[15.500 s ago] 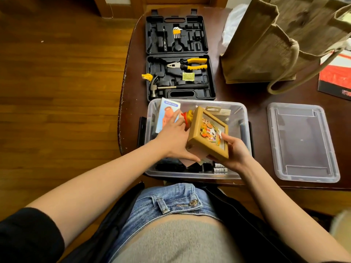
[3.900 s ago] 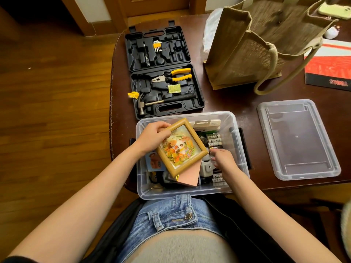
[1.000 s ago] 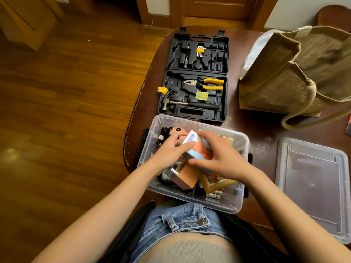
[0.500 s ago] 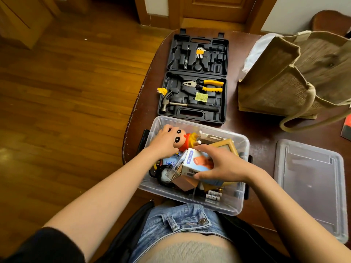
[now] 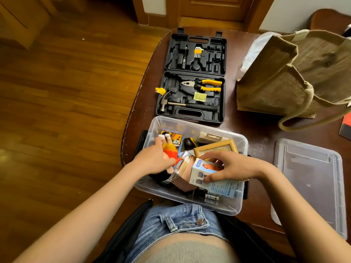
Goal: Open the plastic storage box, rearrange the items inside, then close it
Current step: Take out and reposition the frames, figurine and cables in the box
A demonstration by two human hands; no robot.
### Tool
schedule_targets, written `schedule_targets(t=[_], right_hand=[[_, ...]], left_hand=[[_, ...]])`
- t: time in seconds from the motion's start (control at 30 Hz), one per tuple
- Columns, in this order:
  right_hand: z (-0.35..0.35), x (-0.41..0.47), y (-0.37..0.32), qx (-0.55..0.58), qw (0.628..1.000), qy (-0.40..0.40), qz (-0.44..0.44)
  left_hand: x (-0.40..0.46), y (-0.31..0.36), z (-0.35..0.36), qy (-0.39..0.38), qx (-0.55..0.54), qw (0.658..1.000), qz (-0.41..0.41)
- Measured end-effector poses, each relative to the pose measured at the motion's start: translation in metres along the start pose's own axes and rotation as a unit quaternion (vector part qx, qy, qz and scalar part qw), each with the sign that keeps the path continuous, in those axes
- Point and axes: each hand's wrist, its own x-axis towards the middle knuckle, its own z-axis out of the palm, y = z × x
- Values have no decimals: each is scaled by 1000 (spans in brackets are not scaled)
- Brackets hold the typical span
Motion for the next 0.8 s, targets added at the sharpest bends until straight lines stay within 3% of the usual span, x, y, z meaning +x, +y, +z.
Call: schedule_targets(t=[0.1, 0.33, 0.47, 0.57, 0.63, 0.8], right_hand=[[-3, 3, -5, -5, 1000, 8, -3], [-1, 14, -20, -9, 1000, 2, -17], [-2, 21, -27, 28, 998, 34, -42], [-5, 47, -31, 93, 988, 110, -51], [-7, 76, -35, 135, 982, 132, 4], [2, 139, -51, 190, 962, 84, 177]], left_hand=[[-8, -5, 6, -54, -1, 997, -47], [-10, -3, 0, -154, 74, 985, 4], [-10, 3, 2, -134, 134, 982, 16], [-8, 3, 1, -130, 132, 983, 8], [-6, 1, -1, -139, 137, 981, 13], [-5, -2, -4, -118, 116, 986, 17]])
